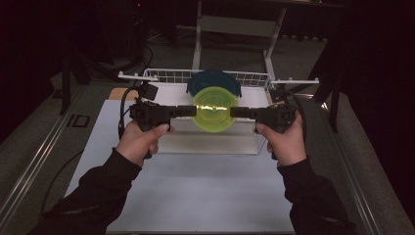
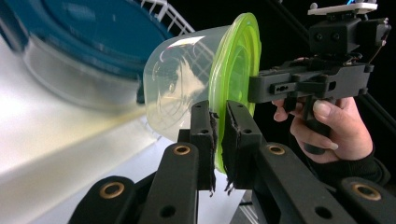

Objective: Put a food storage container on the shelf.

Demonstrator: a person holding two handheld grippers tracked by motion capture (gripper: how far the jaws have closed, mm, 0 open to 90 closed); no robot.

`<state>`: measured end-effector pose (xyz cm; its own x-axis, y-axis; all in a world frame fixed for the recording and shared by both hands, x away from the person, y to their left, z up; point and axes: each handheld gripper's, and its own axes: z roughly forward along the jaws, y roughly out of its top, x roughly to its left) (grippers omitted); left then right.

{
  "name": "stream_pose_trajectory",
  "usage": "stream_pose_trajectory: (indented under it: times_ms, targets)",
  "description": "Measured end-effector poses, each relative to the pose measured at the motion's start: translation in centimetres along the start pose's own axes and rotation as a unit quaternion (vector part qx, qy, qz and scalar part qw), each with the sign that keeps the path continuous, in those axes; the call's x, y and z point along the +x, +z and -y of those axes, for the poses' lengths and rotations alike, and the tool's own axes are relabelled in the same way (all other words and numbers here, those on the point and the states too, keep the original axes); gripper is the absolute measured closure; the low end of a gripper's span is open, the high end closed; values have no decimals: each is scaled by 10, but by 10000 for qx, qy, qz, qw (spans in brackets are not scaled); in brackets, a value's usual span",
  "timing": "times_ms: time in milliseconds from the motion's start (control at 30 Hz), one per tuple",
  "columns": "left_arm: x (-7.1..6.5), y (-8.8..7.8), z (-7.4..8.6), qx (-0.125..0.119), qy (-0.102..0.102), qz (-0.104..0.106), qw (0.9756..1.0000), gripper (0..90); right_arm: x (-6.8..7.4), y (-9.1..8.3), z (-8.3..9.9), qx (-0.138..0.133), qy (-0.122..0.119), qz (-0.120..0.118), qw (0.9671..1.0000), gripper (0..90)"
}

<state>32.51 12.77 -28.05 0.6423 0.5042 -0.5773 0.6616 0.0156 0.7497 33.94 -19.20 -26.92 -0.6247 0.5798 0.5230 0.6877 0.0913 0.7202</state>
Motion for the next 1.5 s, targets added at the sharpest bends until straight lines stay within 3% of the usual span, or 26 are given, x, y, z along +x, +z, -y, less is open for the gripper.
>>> stream_pose_trajectory:
  times_ms: [233,567,800,1067,1367,1500]
  targets:
    - [3,4,-25,-124,76,9,9999,823,-1,-1,-26,-89,3,88,9999,808]
    - [14,20,-47,-120,-114,-135,9998,823,-15,4,-51,-148,119,385,9991,804]
    - [25,26,-49,-136,-275,-141,9994,822,-28,12,-60,-54,299,343,9990,802]
    - [33,27,-52,-139,-414,-35,9990,810,-29,15,-65,14,354,335,9988,796]
    - [37,34,-54,-400,-484,-260,9977,760,-30,21,-76,29,450,407,9982,767]
    - [38,40,-56,-502,-485,-397,9968,748,-32,23,-81,15,503,547,9972,761]
